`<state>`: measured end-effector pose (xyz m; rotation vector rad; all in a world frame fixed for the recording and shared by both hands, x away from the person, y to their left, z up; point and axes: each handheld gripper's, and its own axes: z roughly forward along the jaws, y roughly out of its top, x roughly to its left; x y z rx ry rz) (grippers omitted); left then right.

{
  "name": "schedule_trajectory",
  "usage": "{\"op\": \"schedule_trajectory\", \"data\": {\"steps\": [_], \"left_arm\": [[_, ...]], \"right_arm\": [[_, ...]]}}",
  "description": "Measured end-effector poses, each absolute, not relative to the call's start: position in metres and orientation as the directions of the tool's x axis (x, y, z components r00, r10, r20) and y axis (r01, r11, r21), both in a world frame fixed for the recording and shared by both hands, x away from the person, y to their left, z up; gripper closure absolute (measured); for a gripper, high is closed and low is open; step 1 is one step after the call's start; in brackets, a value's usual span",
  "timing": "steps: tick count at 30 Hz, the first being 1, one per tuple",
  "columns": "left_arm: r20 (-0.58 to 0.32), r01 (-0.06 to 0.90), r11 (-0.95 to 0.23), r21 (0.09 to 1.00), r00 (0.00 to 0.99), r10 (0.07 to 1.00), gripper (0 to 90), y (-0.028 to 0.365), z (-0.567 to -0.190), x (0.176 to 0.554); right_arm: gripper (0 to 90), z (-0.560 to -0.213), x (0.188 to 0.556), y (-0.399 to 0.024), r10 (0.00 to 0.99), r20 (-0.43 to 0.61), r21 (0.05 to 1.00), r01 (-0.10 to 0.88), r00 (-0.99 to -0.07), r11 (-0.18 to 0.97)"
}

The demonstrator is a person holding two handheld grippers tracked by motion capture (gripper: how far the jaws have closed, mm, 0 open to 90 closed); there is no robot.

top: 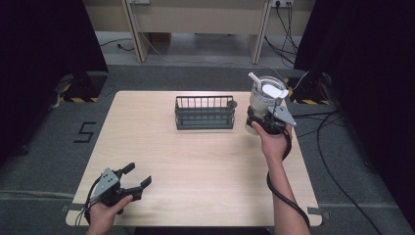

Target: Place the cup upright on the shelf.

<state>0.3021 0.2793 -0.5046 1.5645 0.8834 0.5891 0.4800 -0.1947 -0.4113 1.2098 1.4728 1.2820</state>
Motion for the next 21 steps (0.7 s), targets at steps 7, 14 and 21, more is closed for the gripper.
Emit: {"op": "schedule_trajectory", "data": {"steps": [7,14,21], "left_arm": [[-0.112,0.214,-0.021,0.977,0.588,0.801,14.9,0.279,-0.505,0.304],[-0.11,0.211,-0.02,0.977,0.587,0.802,14.9,0.279,-0.504,0.303],[-0.109,0.211,-0.023,0.977,0.59,0.8,14.9,0.278,-0.504,0.302]], "right_arm": [[10.3,-0.403,0.489,-0.186,0.977,0.008,0.989,0.144,-0.214,0.024],[10.3,-0.396,0.494,-0.179,0.976,0.016,0.99,0.139,-0.218,0.015],[10.3,-0.387,0.5,-0.172,0.974,0.019,0.991,0.131,-0.227,0.011]]}}
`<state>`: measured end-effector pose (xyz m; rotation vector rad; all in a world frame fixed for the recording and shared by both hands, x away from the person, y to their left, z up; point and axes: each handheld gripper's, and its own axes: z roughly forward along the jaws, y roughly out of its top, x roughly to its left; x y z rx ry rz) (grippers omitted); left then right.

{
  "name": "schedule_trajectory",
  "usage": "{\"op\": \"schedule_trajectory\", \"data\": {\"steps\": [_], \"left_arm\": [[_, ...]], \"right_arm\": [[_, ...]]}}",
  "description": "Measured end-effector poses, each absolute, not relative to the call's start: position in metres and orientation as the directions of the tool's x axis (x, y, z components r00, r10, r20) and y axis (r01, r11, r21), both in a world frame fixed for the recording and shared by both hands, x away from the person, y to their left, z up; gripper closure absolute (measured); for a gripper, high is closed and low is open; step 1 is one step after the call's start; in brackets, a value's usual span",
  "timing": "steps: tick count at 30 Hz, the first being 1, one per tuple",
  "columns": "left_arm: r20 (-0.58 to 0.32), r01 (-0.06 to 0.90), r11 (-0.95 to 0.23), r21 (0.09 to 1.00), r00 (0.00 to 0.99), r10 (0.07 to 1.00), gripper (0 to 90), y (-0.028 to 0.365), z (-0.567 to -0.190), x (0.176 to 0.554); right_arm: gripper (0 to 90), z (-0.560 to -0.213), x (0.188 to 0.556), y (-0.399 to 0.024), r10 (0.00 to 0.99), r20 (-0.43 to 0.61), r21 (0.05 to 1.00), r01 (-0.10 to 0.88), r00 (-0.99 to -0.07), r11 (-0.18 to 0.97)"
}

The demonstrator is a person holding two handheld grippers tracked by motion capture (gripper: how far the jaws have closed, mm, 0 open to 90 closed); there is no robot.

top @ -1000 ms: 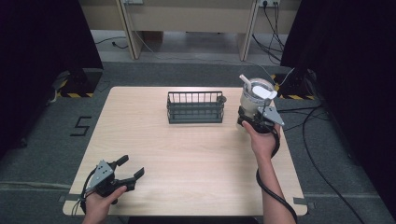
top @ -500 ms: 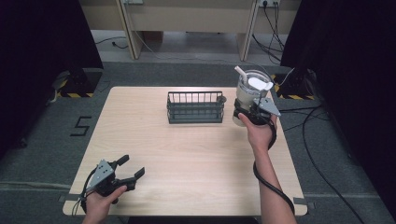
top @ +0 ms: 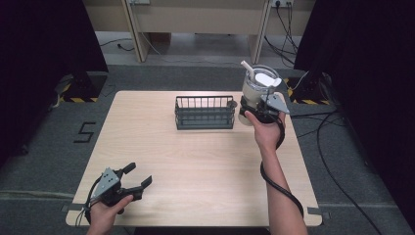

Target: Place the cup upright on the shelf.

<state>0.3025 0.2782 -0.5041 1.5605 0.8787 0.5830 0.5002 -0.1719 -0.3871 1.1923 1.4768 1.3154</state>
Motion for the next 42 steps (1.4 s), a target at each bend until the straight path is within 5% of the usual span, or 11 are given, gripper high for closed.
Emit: {"op": "schedule_trajectory", "data": {"steps": [42], "left_arm": [[-0.118,0.213,-0.012,0.977,0.588,0.8,14.9,0.279,-0.504,0.302]], "right_arm": [[10.3,-0.368,0.525,-0.128,0.958,0.024,0.992,0.127,-0.285,0.013]]}}
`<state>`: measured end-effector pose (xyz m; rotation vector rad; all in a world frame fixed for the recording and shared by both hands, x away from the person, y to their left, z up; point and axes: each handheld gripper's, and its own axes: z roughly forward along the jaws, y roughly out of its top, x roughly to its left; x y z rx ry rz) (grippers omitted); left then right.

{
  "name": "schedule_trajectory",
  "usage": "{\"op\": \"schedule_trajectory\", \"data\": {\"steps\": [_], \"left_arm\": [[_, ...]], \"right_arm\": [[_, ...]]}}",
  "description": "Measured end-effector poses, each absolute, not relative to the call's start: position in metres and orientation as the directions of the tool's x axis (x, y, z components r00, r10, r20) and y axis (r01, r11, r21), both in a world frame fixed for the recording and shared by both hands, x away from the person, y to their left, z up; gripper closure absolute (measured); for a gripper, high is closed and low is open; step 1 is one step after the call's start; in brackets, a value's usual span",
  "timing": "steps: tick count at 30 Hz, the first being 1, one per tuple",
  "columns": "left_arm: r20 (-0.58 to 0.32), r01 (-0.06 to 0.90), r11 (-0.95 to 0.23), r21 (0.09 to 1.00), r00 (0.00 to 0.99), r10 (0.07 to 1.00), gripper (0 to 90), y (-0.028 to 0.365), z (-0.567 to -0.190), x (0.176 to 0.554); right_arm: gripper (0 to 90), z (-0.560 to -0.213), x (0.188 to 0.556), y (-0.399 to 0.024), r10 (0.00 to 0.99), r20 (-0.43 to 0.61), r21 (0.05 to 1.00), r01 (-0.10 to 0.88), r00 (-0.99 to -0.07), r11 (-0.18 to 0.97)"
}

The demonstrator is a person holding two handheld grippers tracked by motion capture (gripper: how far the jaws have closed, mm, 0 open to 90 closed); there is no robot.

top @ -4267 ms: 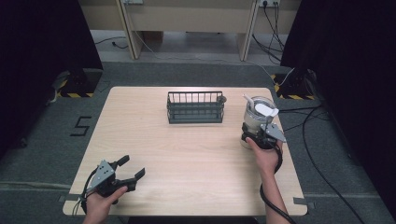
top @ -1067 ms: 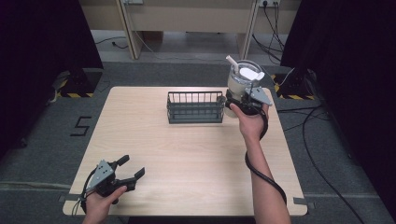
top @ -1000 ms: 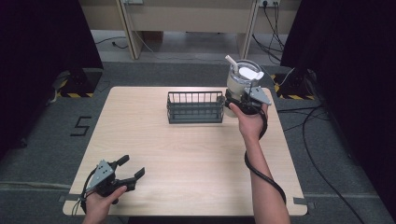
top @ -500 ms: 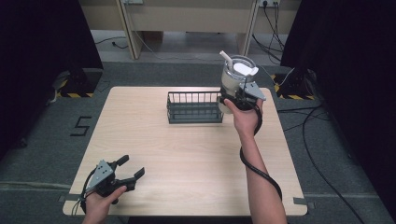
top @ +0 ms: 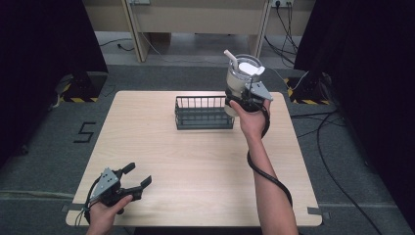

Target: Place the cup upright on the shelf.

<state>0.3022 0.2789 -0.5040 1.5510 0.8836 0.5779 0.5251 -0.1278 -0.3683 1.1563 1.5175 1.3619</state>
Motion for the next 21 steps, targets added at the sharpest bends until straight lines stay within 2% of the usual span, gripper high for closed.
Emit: {"op": "schedule_trajectory", "data": {"steps": [21], "left_arm": [[-0.125,0.214,-0.004,0.977,0.587,0.8,14.9,0.279,-0.504,0.303]], "right_arm": [[10.3,-0.361,0.535,-0.111,0.952,0.022,0.992,0.121,-0.307,0.016]]}}
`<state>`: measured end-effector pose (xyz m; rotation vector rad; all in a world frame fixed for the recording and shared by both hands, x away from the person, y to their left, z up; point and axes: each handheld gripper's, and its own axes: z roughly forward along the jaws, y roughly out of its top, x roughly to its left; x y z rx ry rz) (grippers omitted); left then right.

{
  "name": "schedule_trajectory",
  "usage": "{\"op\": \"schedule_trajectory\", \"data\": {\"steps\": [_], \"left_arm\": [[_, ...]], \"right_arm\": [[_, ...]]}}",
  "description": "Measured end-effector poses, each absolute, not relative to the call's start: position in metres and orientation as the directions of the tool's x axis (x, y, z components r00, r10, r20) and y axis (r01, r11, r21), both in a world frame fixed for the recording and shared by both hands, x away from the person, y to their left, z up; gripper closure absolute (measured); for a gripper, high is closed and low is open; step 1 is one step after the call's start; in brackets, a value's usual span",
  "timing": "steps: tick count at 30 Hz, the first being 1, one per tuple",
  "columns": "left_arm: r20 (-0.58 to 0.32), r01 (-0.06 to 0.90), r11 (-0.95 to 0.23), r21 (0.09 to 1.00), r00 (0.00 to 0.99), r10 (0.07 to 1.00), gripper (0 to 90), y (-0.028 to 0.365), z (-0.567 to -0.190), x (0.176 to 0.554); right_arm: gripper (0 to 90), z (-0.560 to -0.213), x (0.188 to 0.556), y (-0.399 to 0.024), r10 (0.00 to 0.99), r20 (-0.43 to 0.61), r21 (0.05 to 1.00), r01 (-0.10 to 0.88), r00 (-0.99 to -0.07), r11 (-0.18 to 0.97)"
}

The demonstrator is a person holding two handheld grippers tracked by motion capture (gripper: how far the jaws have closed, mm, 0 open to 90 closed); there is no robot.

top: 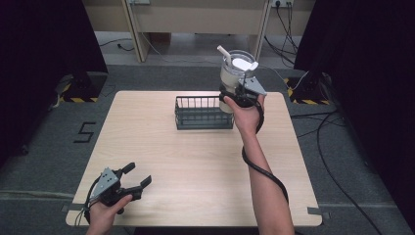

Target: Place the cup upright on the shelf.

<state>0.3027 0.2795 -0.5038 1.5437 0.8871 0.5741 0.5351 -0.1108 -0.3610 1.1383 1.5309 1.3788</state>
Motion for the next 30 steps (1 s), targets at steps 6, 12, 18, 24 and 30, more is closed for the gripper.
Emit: {"op": "schedule_trajectory", "data": {"steps": [6,12,18,24,30], "left_arm": [[-0.125,0.213,-0.004,0.977,0.587,0.8,14.9,0.279,-0.504,0.303],[-0.123,0.213,-0.005,0.977,0.587,0.8,15.0,0.279,-0.504,0.303],[-0.124,0.212,-0.004,0.977,0.587,0.8,15.0,0.279,-0.504,0.303],[-0.125,0.213,-0.004,0.977,0.588,0.799,15.0,0.279,-0.504,0.303],[-0.127,0.214,-0.001,0.977,0.587,0.8,15.0,0.28,-0.504,0.303]], "right_arm": [[10.3,-0.359,0.538,-0.106,0.95,0.02,0.993,0.119,-0.313,0.019],[10.3,-0.358,0.54,-0.101,0.947,0.023,0.992,0.122,-0.321,0.017],[10.3,-0.358,0.543,-0.096,0.945,0.028,0.992,0.128,-0.325,0.014],[10.3,-0.357,0.545,-0.091,0.943,0.028,0.992,0.125,-0.332,0.015],[10.3,-0.356,0.548,-0.086,0.94,0.033,0.992,0.129,-0.34,0.011]]}}
